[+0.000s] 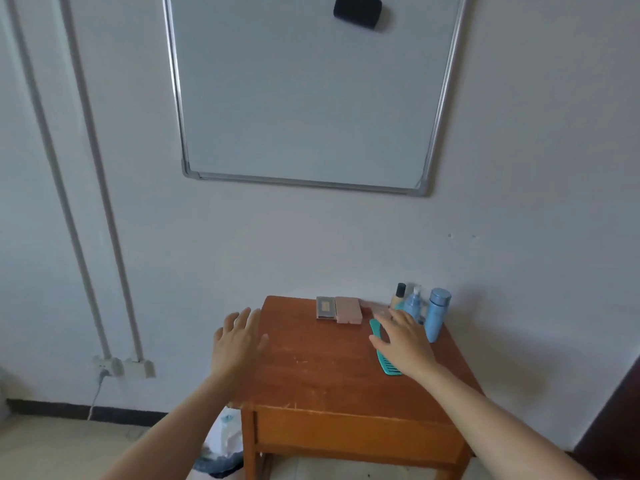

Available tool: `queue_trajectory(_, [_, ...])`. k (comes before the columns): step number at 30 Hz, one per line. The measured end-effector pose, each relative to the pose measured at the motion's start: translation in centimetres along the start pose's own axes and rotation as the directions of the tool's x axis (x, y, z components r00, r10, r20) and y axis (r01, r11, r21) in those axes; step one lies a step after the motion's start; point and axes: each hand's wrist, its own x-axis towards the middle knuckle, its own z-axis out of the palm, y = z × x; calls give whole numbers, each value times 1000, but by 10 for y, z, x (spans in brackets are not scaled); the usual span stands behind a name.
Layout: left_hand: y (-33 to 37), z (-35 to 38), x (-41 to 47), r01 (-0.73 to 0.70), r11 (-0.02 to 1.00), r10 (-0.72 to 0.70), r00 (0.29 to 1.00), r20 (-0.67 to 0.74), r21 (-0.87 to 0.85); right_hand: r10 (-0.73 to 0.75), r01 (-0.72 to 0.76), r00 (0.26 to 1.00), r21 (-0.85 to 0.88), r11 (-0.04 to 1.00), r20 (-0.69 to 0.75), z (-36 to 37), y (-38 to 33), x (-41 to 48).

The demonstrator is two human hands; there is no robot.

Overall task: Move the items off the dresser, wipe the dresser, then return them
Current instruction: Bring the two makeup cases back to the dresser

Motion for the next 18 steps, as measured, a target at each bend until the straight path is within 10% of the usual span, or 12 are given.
queue_trajectory(18, [48,153,175,-45,999,47,944,327,-11,166,-222,949,194,956,266,145,34,155])
